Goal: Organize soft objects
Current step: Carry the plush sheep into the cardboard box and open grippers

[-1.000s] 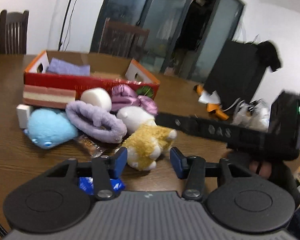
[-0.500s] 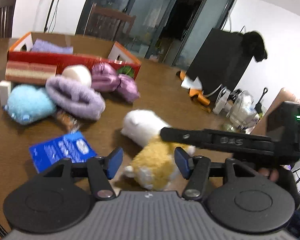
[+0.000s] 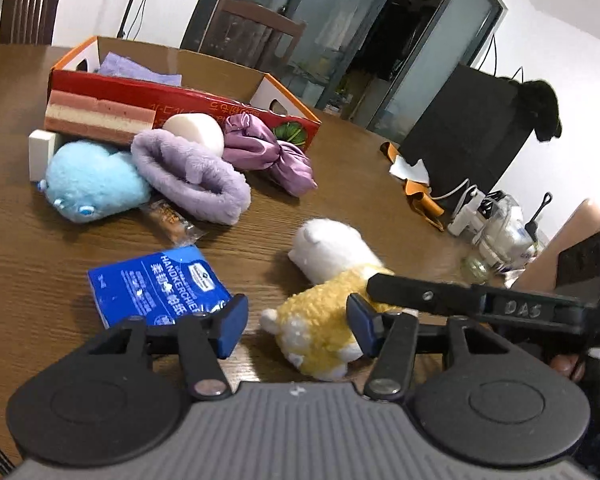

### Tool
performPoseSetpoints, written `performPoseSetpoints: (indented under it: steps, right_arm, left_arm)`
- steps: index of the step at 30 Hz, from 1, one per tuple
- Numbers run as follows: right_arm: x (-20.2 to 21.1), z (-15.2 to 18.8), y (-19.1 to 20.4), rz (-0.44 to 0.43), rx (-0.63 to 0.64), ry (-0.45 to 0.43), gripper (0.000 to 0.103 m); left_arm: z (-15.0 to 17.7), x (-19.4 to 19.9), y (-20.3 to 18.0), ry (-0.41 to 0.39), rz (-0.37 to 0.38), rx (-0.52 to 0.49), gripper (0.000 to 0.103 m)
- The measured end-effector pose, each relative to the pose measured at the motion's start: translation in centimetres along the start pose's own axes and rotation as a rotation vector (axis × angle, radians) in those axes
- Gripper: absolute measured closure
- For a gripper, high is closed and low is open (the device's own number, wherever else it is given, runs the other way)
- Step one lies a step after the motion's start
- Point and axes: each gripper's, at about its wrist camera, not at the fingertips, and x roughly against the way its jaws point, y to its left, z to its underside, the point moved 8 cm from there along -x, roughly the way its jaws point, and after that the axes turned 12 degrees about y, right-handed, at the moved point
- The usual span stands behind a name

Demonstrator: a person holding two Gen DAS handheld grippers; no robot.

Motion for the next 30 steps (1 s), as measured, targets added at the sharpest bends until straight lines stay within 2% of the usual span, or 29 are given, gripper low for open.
performPoseSetpoints:
  steps: [4,7,9,12,14,16,21,26,30]
  right_arm:
    - [-0.3,0.4,-0.5,-0.018,-0.045,-0.008,0.044]
    - [-0.6,0.6,-0.6,-0.031,-0.057,-0.010,0.045]
    - [-0.6,0.5,-0.6,-0.041,-0.068,-0.014,0.048]
    - [0.5,-0.5,0.0,-0.038,-0.059,-0.059,0.049]
    - [1.9,-2.4,1.2,-0.033,-0.015,-0.107,0.049]
    - [2.7,-5.3,2.4,-0.035,0.032,-0.141,0.049]
    - [1.7,-14.3,4.6,-0.032,0.127,-0.185,0.050]
    - [-2.7,-21.4,3.4,0.017,0.103,-0.158,0.050]
    - [-7.2,-24.7,0.6,0.040,0.036,-0.091,0.050]
  left_arm:
    - [0.9,-0.3,-0.5,0.052,0.111,0.037,0.045]
    - [1.2,-1.4,-0.2,0.073,0.111,0.071,0.049]
    - [0.9,-1.5,-0.2,0.054,0.106,0.080,0.052]
    - [-0.3,-0.5,-0.9,0.016,0.146,0.082,0.052]
    - [-2.2,0.5,-1.5,-0.032,0.159,0.052,0.052]
    - [-5.5,1.5,-1.7,-0.077,0.159,0.031,0.052]
    - [-14.2,1.7,0.1,-0.164,0.146,0.056,0.053]
    - [-20.7,-2.3,3.4,-0.122,0.132,0.150,0.053]
    - [-23.1,-6.0,5.9,-0.062,0.094,0.178,0.053]
